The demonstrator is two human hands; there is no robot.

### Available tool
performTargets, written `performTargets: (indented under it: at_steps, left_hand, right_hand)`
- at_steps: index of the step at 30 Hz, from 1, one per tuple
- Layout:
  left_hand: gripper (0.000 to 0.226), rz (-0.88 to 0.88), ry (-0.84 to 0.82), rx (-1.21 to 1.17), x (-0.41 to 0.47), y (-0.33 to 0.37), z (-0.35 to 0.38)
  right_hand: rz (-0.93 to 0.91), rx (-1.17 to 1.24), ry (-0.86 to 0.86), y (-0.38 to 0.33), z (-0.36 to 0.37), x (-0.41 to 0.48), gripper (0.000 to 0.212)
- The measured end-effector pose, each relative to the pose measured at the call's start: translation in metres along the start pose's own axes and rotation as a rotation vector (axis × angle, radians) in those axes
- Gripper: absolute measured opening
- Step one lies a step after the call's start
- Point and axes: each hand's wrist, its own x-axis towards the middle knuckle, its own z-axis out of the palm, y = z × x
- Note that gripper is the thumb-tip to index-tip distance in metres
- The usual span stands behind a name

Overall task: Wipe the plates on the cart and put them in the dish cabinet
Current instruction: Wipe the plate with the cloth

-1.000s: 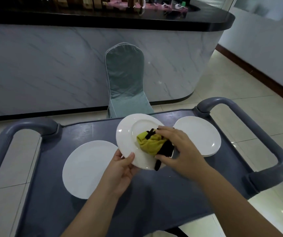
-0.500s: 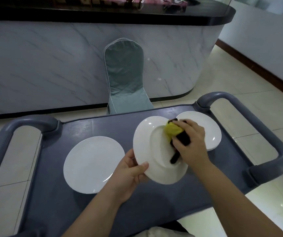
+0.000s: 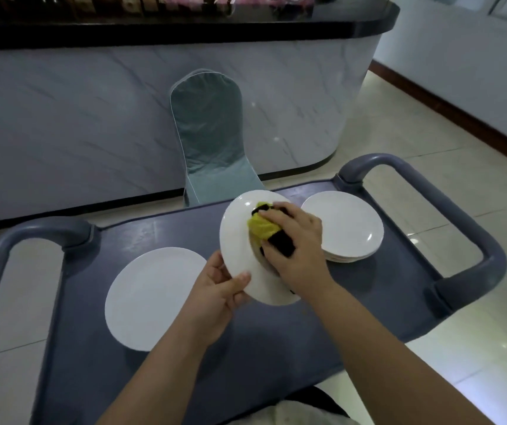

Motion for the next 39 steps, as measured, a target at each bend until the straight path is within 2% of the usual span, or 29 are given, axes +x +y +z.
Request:
performTargets:
  at_steps: [2,4,5,7,9,10,14,17,19,21,23,24,27,30,32,33,36,37,39]
  left_hand:
    - [0.047,0.001,-0.008,-0.042,0.001,0.007,-0.009]
    - [0.050,-0.037,-0.010,-0.035,-0.002,0.006,-0.016]
    - [0.052,-0.063,-0.013,-0.016,-0.004,0.003,-0.017]
    - [0.052,-0.109,-0.031,0.035,-0.008,-0.006,-0.012]
    - [0.052,-0.121,-0.045,0.064,-0.007,-0.012,-0.004]
    - [0.053,-0.111,-0.038,0.056,-0.005,-0.013,-0.001]
    - [0.047,-0.045,-0.003,-0.032,0.007,-0.004,-0.003]
    - [0.052,-0.063,0.001,-0.009,0.008,-0.006,-0.008]
    - [0.050,-0.094,-0.042,0.047,0.004,-0.013,-0.005]
    - [0.049,-0.119,-0.086,0.117,-0.001,-0.020,0.002]
    - [0.049,-0.104,-0.116,0.211,-0.003,-0.024,0.008]
    - [0.047,-0.082,-0.125,0.261,-0.003,-0.023,0.010]
    - [0.039,-0.022,-0.115,0.310,0.000,-0.020,0.009]
    - [0.044,-0.008,-0.083,0.279,0.000,-0.020,0.002]
    - [0.048,-0.026,-0.080,0.295,-0.003,-0.023,0.001]
    - [0.046,-0.040,-0.092,0.315,-0.005,-0.025,0.002]
    - [0.043,-0.058,-0.129,0.370,-0.011,-0.025,0.007]
    - [0.044,-0.057,-0.133,0.368,-0.012,-0.023,0.007]
    - [0.043,-0.055,-0.132,0.343,-0.012,-0.020,0.007]
  right_hand:
    - [-0.191,0.000,-0.094,0.005,-0.001,-0.028,0.046]
    - [-0.248,-0.005,-0.162,0.029,-0.014,-0.054,0.051]
    - [-0.211,-0.010,-0.164,0.042,-0.021,-0.057,0.052]
    - [-0.017,0.002,-0.077,0.056,-0.029,-0.046,0.051]
    - [0.160,-0.020,0.014,0.050,-0.023,-0.021,0.045]
    - [0.173,-0.033,0.011,0.038,-0.015,-0.013,0.044]
    - [-0.095,0.007,-0.149,0.011,-0.001,-0.031,0.049]
    - [-0.124,-0.008,-0.163,0.044,-0.029,-0.063,0.053]
    - [-0.012,-0.047,-0.020,0.065,-0.048,-0.064,0.048]
    - [0.200,-0.005,0.137,0.074,-0.051,-0.042,0.045]
    - [0.315,0.070,0.174,0.069,-0.042,-0.007,0.044]
    - [0.309,0.068,0.163,0.062,-0.037,0.007,0.044]
    - [0.083,-0.021,0.056,0.026,-0.025,0.012,0.041]
    - [-0.309,-0.063,-0.155,-0.003,-0.019,-0.023,0.042]
    - [-0.409,-0.053,-0.261,0.004,-0.022,-0.028,0.041]
    - [-0.355,-0.024,-0.234,0.012,-0.026,-0.020,0.042]
    - [0.026,0.097,0.001,0.041,-0.036,0.016,0.043]
    - [0.098,0.089,0.035,0.043,-0.037,0.021,0.041]
    - [0.077,-0.024,-0.010,0.029,-0.029,0.010,0.041]
